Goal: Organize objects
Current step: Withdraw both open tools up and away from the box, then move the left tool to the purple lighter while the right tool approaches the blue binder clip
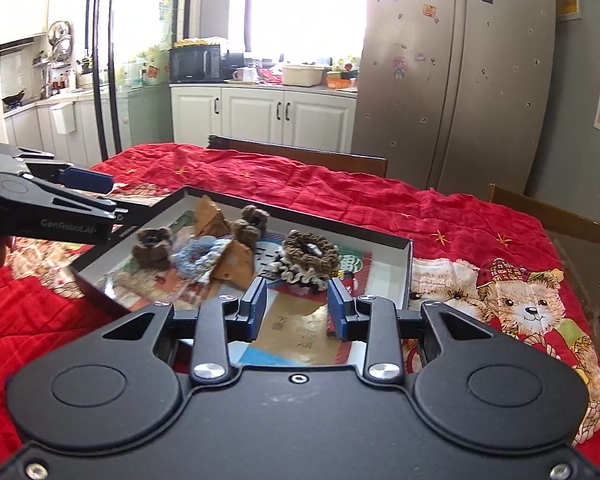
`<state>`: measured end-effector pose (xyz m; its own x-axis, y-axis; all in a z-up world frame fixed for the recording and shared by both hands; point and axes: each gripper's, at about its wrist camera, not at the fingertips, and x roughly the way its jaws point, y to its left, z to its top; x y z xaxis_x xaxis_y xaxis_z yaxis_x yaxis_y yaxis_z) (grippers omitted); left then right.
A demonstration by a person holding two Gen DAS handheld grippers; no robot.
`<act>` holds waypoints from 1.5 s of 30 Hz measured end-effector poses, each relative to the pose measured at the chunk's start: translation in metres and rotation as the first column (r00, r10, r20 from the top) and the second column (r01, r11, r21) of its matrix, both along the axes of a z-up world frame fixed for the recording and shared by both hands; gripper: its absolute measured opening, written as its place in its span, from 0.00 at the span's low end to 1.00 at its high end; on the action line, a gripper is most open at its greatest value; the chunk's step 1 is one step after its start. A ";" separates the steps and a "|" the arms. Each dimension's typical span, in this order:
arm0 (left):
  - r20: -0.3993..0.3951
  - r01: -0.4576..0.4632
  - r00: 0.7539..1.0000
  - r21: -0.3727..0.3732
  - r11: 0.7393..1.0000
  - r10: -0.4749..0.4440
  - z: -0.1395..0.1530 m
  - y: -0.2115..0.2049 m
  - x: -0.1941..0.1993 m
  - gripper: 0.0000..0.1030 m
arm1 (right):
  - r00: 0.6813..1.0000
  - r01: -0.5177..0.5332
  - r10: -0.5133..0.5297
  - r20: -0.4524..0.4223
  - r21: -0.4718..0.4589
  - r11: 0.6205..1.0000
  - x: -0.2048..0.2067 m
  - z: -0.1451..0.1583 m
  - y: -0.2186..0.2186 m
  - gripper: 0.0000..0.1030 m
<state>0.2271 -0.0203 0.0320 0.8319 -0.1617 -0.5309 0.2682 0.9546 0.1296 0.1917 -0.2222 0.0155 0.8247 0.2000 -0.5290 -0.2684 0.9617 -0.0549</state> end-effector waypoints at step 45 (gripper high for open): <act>-0.153 0.195 0.970 0.010 0.981 -0.191 -0.067 0.046 -0.120 0.73 | 0.996 -0.051 0.048 -0.082 -0.028 0.998 -0.071 -0.061 0.042 0.31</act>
<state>0.1068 0.0257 -0.0346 0.6964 -0.2966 -0.6535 0.4657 0.8796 0.0971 0.1205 -0.1805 -0.0457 0.7685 0.2223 -0.6000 -0.3204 0.9454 -0.0601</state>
